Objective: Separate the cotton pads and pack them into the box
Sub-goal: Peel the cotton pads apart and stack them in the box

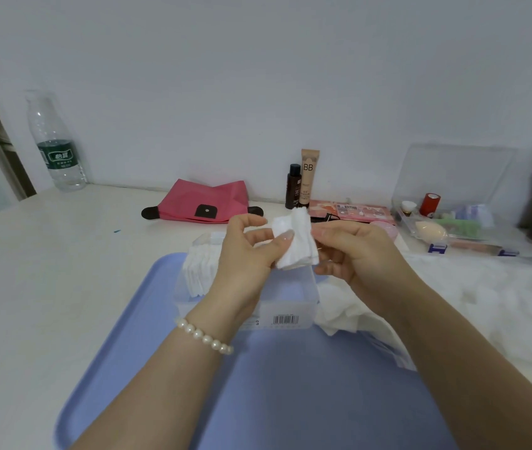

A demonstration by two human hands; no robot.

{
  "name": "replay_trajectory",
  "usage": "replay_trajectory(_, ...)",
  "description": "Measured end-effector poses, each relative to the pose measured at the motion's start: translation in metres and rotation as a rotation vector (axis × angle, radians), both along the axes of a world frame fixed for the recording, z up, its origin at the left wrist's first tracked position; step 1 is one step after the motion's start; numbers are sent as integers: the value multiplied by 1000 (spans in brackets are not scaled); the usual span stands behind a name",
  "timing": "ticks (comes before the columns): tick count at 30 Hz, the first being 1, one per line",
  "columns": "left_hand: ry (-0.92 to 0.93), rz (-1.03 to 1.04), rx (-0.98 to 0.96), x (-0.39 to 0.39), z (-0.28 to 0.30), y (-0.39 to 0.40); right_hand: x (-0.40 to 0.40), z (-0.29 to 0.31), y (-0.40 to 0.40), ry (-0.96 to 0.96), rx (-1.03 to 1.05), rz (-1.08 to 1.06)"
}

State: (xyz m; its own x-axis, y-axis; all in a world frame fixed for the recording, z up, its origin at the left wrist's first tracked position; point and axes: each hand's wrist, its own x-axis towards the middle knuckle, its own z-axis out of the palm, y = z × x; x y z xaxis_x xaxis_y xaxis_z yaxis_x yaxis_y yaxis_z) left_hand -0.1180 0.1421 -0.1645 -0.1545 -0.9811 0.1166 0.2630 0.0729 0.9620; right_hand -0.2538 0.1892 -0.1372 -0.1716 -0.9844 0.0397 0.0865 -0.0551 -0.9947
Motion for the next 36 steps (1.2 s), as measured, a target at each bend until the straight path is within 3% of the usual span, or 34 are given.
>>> replay_trajectory(4,-125,69,-142,2,2,1,1,-1,2,125,-117,52)
replay_trajectory(10,347,-297,209,7,14,3,1,-2,6,707,-393,-11)
replay_trajectory(14,368,-324,195,8,17,6,1,-6,3,927,-528,-54)
replay_trajectory(26,363,-354,188,5,13,8,-2,-5,2,714,-613,-73)
replay_trajectory(31,312,-374,177,6,12,8,1,-3,2,464,-565,-114)
replay_trajectory(36,325,-354,205,7,13,5,3,3,7,458,-583,-67)
